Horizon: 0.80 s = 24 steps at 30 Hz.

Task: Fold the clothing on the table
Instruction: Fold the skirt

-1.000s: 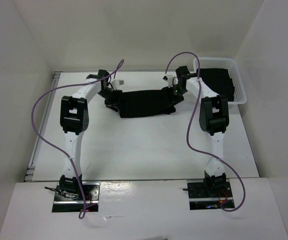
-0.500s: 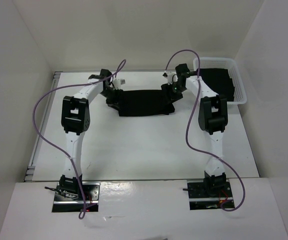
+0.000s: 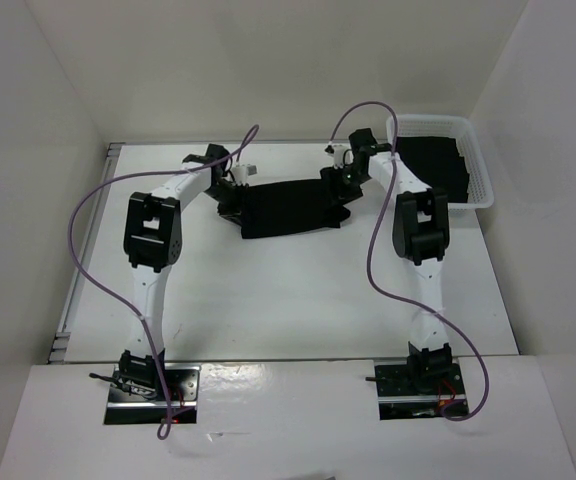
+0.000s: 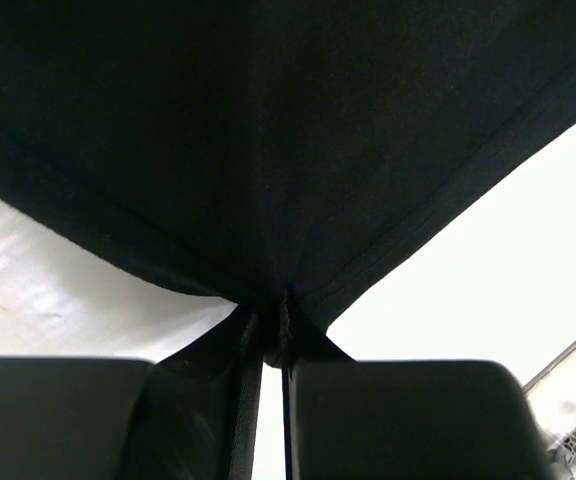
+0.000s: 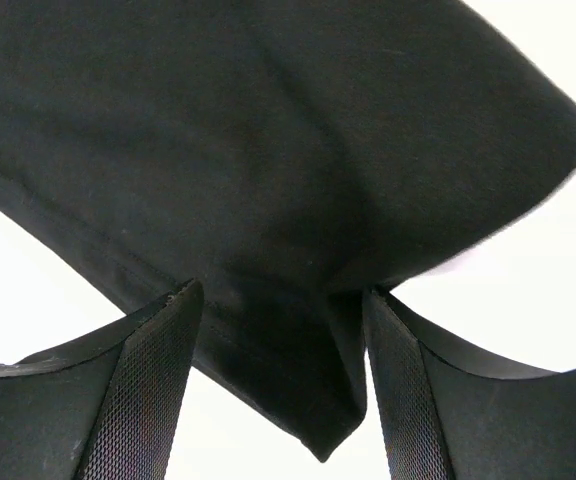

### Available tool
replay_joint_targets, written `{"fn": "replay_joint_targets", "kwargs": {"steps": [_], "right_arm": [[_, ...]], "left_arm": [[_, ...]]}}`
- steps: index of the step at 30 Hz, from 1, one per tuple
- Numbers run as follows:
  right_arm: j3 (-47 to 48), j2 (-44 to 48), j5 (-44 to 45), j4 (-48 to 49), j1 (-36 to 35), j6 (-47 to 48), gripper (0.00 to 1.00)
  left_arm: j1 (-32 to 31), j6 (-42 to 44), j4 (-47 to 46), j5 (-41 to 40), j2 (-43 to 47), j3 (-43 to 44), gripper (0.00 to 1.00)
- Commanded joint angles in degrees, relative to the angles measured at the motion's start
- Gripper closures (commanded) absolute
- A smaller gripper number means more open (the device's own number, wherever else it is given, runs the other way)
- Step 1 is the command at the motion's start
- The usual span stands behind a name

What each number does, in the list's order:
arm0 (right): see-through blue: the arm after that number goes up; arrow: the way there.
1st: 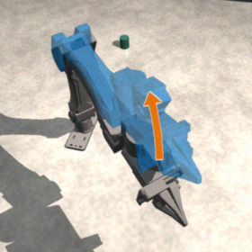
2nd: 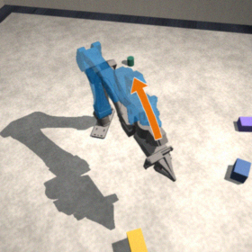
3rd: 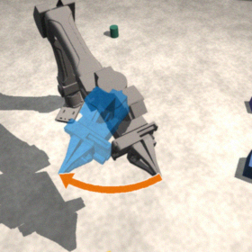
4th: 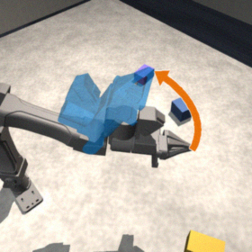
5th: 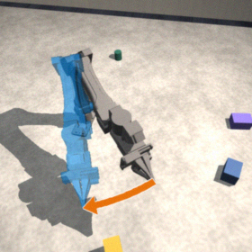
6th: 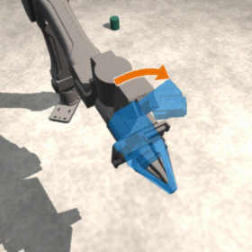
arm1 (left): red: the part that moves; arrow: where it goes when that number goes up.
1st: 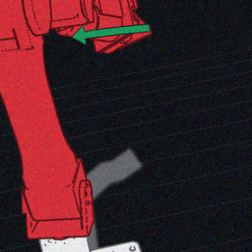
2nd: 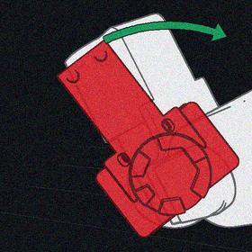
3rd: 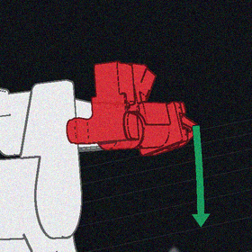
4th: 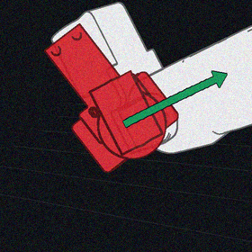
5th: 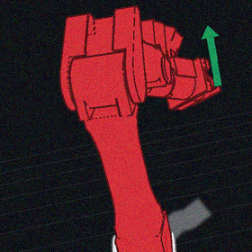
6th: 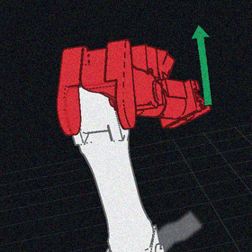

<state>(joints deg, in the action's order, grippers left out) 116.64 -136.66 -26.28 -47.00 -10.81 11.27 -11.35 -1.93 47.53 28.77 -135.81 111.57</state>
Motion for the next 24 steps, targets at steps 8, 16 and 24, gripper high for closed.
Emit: {"fn": "replay_joint_targets", "kwargs": {"steps": [8, 16, 24], "right_arm": [[-3.78, 4.47, 4.22, 3.67, 5.36, -0.90, 0.30], [-7.21, 6.58, 2.03, 4.82, 6.94, -0.90, 0.30], [-8.36, 5.44, -1.49, 4.82, 4.39, -0.90, 0.30]], "left_arm": [[-0.95, 1.06, 0.64, -0.91, 2.92, -4.69, 0.88], [-0.95, 1.06, 0.64, -0.91, 2.92, -4.69, 0.88], [-0.95, 1.06, 0.64, -0.39, 3.44, -4.69, 0.88]]}}
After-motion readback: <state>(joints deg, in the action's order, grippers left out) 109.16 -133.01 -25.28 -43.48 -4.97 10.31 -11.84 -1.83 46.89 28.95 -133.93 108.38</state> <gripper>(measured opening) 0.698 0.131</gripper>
